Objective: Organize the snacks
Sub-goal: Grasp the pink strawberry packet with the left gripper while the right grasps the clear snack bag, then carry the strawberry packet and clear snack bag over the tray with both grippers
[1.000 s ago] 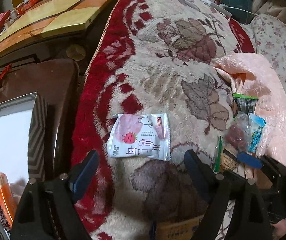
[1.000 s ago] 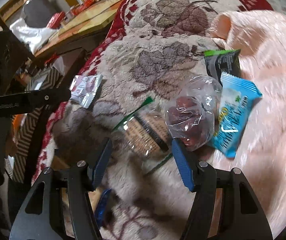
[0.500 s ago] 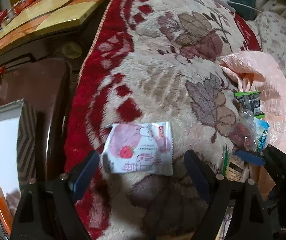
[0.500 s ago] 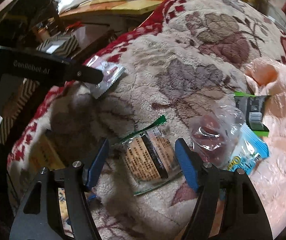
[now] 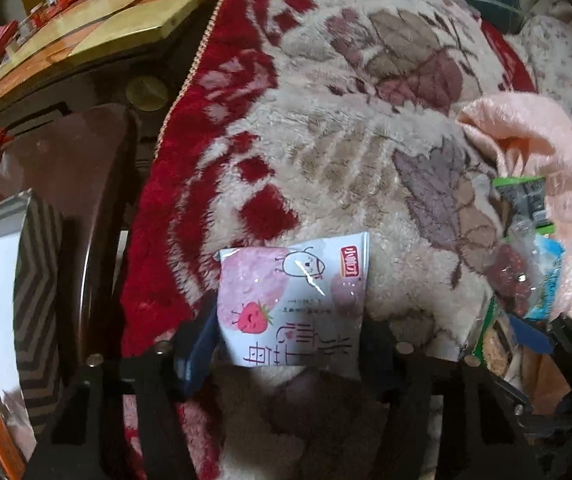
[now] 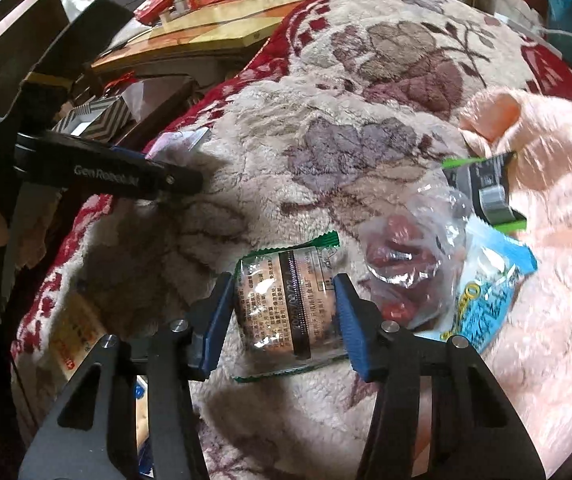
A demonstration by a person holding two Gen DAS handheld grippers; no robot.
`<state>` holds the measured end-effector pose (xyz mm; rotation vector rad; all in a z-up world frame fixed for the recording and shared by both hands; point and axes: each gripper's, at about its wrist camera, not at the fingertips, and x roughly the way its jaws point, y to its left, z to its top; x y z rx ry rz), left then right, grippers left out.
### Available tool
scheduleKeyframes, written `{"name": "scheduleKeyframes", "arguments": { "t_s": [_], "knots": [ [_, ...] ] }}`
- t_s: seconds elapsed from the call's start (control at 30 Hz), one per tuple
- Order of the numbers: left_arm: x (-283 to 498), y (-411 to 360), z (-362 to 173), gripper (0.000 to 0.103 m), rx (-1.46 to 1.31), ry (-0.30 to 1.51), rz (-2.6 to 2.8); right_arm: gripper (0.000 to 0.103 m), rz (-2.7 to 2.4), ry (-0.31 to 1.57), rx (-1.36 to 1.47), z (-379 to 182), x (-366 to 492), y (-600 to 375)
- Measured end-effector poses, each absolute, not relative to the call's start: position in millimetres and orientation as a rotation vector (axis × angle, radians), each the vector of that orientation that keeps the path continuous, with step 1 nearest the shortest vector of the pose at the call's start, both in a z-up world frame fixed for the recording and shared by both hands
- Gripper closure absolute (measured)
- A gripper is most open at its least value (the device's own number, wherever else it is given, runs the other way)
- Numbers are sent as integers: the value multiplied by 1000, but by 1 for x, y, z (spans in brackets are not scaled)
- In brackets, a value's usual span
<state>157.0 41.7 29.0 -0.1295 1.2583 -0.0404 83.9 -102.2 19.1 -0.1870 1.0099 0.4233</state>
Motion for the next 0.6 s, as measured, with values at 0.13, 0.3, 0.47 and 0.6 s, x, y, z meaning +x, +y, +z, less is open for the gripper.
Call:
{"name": "scheduleKeyframes", "arguments": {
  "t_s": [0.13,0.3,0.47,0.6],
  "knots": [
    [144,43,41,43,-131,1222,-35,54,405,1008,-168,21,77,-105],
    [118,42,62,43,-121,1177,-29,54,410,993,-95,30,62,-111],
    [93,36,75,43,-98,1147,-25,54,407,982,-68,37,48,-110],
    [72,35,81,43,-77,1127,-11,54,403,977,-45,41,34,-109]
  ]
}}
